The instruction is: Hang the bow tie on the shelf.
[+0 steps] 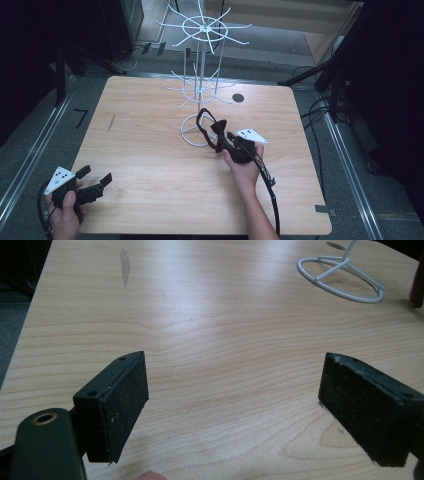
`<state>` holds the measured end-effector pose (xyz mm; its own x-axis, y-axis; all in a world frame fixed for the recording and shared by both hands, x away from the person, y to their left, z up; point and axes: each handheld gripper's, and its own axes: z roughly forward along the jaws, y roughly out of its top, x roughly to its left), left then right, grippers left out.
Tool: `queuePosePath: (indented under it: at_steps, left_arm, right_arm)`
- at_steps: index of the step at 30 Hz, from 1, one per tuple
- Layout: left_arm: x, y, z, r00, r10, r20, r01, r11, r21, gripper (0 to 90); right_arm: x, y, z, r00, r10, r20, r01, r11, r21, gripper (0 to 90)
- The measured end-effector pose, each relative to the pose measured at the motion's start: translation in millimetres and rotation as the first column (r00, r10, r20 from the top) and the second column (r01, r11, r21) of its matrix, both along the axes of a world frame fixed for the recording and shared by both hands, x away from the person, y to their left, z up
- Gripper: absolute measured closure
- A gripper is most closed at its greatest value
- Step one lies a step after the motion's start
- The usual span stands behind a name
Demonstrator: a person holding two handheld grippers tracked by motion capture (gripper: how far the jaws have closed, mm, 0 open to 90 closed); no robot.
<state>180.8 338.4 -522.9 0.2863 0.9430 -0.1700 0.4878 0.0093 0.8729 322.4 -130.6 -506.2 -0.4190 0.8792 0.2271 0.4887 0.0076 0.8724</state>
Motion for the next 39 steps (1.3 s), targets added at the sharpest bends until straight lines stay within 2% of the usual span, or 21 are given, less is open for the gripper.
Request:
queuePosePath:
  at_steps: [1,3,4,9,14,15,20,21,26,29,39]
  left_arm:
    - [0.0,-0.1,0.0,1.0,0.001,0.001,-0.001,1.0,0.0,13.1]
    - [0.0,0.0,0.0,1.0,0.001,0.001,-0.001,1.0,0.0,13.1]
    - [0.0,-0.1,0.0,1.0,0.0,0.0,0.0,1.0,0.0,13.1]
    - [-0.2,-0.4,0.2,1.0,0.003,0.0,-0.003,1.0,0.003,13.1]
    - [-0.2,-0.6,0.2,1.0,0.002,0.0,-0.002,1.0,0.005,13.2]
    - [-0.2,-0.6,0.1,1.0,0.002,0.0,-0.002,1.0,0.006,13.2]
    - [-0.3,-0.7,0.2,1.0,0.002,0.0,-0.002,0.9999,0.01,13.2]
    - [-0.3,-1.0,0.2,1.0,0.003,0.0,-0.003,0.9999,0.011,13.2]
    - [-0.4,-1.2,0.2,1.0,0.004,0.0,-0.004,0.9999,0.012,13.2]
    - [-0.4,-1.4,0.4,1.0,0.003,-0.001,-0.003,0.9998,0.017,13.2]
    - [-0.7,-1.9,0.4,1.0,0.008,0.004,-0.008,0.9998,0.02,13.2]
  right_arm:
    - [-1.6,-4.3,0.7,0.9998,0.018,0.002,-0.018,1.0,0.007,56.6]
    - [-2.7,-6.7,1.0,0.9997,0.025,0.005,-0.025,1.0,0.006,54.8]
    - [-5.3,-12.0,1.2,0.9993,0.035,0.009,-0.035,0.999,0.011,50.3]
    - [-12.1,-27.2,-0.9,0.9997,0.023,0.006,-0.023,1.0,0.003,40.3]
    - [-18.7,-39.8,-3.4,0.9997,0.026,-0.003,-0.026,1.0,0.0,35.0]
    - [-22.5,-45.6,-4.3,0.9997,0.025,-0.003,-0.025,1.0,-0.017,31.6]
    - [-29.1,-59.3,-5.6,0.9998,0.019,-0.003,-0.02,0.999,-0.034,25.6]
    - [-32.3,-67.3,-5.8,0.9999,0.01,-0.005,-0.011,0.999,-0.034,24.1]
    - [-38.7,-83.4,-6.2,0.9999,-0.013,-0.004,0.013,1.0,-0.027,21.9]
    - [-44.9,-96.8,-6.6,0.9998,-0.02,-0.007,0.019,0.999,-0.039,19.9]
    - [-57.0,-117.7,-7.9,0.9995,-0.03,-0.009,0.03,0.999,-0.037,17.4]
